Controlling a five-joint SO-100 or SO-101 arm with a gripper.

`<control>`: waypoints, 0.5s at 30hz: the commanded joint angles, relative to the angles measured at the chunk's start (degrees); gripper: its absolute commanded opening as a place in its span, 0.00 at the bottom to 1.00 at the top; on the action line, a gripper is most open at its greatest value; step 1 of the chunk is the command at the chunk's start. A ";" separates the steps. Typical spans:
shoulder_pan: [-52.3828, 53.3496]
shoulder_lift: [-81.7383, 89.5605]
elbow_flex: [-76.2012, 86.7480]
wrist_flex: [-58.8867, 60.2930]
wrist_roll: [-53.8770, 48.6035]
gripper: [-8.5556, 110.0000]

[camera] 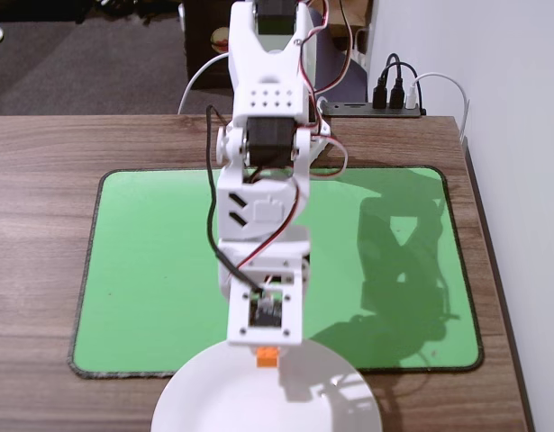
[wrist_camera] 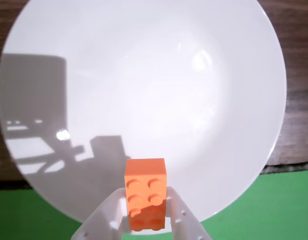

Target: Grasp a lego block and put it on the plate.

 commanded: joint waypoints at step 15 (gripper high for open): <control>0.97 -3.87 -2.90 -2.99 0.70 0.12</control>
